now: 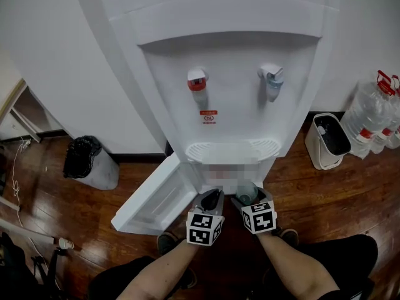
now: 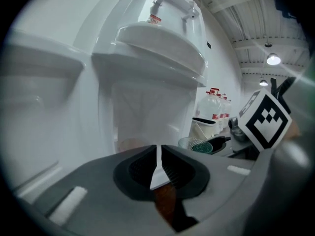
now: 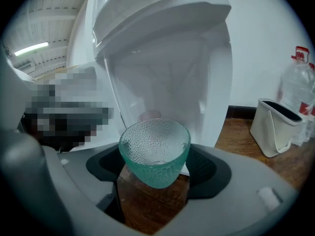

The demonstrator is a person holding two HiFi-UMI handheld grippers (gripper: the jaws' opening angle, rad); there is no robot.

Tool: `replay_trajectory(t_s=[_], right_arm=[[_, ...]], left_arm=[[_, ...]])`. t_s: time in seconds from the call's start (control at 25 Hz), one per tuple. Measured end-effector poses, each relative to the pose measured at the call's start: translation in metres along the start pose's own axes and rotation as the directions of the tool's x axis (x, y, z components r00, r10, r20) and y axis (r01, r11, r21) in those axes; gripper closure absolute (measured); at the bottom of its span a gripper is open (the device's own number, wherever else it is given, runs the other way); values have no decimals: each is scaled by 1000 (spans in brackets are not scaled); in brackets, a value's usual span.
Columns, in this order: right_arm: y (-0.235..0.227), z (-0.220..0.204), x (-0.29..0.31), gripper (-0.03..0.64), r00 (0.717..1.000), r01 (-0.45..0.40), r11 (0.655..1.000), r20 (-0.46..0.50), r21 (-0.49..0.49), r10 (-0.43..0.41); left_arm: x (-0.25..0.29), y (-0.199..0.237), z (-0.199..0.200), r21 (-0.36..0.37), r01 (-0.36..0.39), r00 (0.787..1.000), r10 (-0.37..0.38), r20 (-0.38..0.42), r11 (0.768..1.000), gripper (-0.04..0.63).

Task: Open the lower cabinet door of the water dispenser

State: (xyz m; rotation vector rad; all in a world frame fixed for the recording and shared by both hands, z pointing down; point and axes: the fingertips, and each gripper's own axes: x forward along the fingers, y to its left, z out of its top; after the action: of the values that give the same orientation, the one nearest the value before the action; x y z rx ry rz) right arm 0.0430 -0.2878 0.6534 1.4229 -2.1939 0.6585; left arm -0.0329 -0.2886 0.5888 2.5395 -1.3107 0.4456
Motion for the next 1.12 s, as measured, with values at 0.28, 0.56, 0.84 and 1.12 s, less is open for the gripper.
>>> replay_trajectory(t_s=[0.28, 0.56, 0.84, 1.12], right_arm=[[-11, 1, 28, 242, 1000, 26, 999, 1, 18, -26], [-20, 2, 52, 242, 999, 46, 999, -4, 12, -46], [-26, 4, 72, 242, 998, 62, 996, -8, 65, -62], [-38, 17, 86, 244, 996, 86, 994, 16, 75, -87]], left_arm=[[20, 9, -14, -18, -11, 1000, 11, -24, 1000, 586], [39, 15, -35, 8, -11, 998, 12, -64, 1000, 586], [49, 21, -47, 4, 8, 996, -7, -94, 1000, 584], [56, 28, -57, 15, 10, 991, -8, -131, 1000, 584]])
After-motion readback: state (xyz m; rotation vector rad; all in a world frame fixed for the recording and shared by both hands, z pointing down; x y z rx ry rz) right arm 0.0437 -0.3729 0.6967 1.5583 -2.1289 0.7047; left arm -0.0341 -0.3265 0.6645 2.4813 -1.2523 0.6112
